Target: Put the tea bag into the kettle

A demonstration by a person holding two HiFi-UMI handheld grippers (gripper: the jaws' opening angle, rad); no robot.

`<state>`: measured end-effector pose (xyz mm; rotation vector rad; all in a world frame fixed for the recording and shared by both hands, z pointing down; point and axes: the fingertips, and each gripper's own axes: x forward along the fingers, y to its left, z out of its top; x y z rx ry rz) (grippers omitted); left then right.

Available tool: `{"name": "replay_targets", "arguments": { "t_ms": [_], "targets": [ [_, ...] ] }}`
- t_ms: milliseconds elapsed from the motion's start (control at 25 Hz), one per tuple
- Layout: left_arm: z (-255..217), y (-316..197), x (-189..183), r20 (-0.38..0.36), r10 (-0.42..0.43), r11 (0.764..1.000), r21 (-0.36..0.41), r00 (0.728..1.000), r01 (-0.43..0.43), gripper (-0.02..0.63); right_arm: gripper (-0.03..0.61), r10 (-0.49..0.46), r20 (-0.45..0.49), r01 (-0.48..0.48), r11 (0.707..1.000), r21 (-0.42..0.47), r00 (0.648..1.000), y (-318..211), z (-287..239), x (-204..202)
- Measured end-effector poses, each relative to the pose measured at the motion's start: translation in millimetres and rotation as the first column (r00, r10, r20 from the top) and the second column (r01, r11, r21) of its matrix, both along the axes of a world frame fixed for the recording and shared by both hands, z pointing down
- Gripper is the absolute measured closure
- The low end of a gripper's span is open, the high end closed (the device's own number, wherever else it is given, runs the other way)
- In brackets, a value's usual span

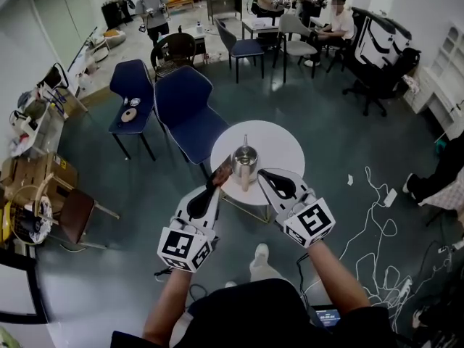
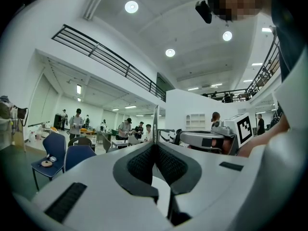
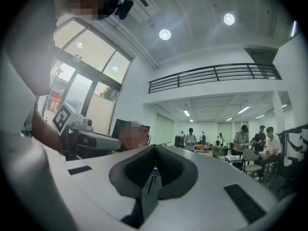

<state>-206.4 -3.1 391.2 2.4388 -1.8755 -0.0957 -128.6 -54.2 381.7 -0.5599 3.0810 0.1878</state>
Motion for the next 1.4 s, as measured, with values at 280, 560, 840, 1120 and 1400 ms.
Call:
{"name": "replay_targets", "arguments": {
  "t_ms": [280, 560, 840, 1120, 1400],
  "targets": [
    [-2, -64, 7, 0.0, -0.016, 1.0, 0.002, 1.0, 0.016, 0.598, 0.561, -0.014, 0.004, 0.014, 1.0, 0.0, 1.0, -65, -3, 6],
    [5, -127, 16, -0.003, -0.04, 0.999, -0.018, 0.999, 0.04, 0.598, 0.561, -0.033, 0.005, 0.033, 0.999, -0.016, 0.999, -130, 2, 15],
    [20, -187, 34, 0.004, -0.076, 0.995, -0.06, 0.997, 0.076, 0.598, 0.561, -0.06, 0.009, 0.061, 0.996, -0.059, 0.998, -196, 18, 33],
    [33, -230, 46, 0.008, -0.12, 0.989, -0.087, 0.993, 0.121, 0.598, 0.561, -0.102, 0.007, 0.102, 0.991, -0.084, 0.995, -239, 32, 45],
    [50, -268, 53, 0.048, -0.12, 0.982, -0.14, 0.992, 0.125, 0.598, 0.561, -0.087, 0.015, 0.088, 0.99, -0.111, 0.996, -275, 39, 58]
  ]
}}
